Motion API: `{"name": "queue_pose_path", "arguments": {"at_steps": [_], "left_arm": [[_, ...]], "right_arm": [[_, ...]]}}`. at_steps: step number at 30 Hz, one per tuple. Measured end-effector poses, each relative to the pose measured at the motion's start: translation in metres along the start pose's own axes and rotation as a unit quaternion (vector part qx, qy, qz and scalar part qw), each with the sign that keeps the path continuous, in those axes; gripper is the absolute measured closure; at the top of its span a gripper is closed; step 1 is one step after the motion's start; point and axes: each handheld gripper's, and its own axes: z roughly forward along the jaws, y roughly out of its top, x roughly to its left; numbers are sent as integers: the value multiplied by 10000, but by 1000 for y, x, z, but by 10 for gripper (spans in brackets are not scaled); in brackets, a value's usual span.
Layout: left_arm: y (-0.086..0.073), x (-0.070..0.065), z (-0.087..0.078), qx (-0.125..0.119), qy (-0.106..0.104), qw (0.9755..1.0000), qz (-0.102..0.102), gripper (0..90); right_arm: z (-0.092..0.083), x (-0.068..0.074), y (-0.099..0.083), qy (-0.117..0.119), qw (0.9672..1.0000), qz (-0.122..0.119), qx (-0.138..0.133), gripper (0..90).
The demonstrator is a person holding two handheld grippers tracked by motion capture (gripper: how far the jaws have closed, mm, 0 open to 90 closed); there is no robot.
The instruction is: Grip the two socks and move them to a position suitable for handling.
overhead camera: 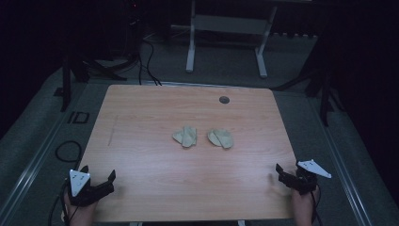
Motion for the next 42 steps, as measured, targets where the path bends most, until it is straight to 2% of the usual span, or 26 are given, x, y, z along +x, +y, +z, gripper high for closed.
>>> {"name": "queue_pose_path", "arguments": {"at_steps": [11,16,18,20,22,25,28,31,33,35,38,40,42], "left_arm": [[0,-1,1,81,24,10000,11,36],[0,-1,1,151,9,9999,5,26],[1,-1,1,258,40,9996,-76,25],[0,1,1,203,56,9997,-158,25],[0,2,0,257,188,9994,-135,26],[1,2,0,289,188,9992,-184,25],[2,-1,-1,286,250,9992,-87,26],[4,-5,-2,196,199,9996,-16,26],[5,-6,-3,233,51,9997,-23,29],[6,-9,-3,279,-96,9996,37,35],[7,-13,-3,380,-261,9989,52,35],[7,-14,-2,429,-279,9987,54,34],[8,-14,-2,509,-341,9981,16,35]], "right_arm": [[2,1,1,44,9999,-13,103,142],[4,4,5,152,9994,-52,313,142],[5,7,9,268,9990,-26,358,142],[8,14,15,434,9981,-67,437,142],[10,22,19,627,9964,-193,529,142],[16,34,25,788,9939,-452,625,141],[24,44,31,926,9921,-484,692,140],[30,53,38,974,9920,-460,651,140],[33,59,42,1104,9915,-356,589,140],[39,68,47,929,9930,-366,629,140],[46,77,50,1083,9910,-454,635,135],[49,81,52,1231,9892,-464,647,135],[54,87,54,1251,9883,-505,704,135]]}}
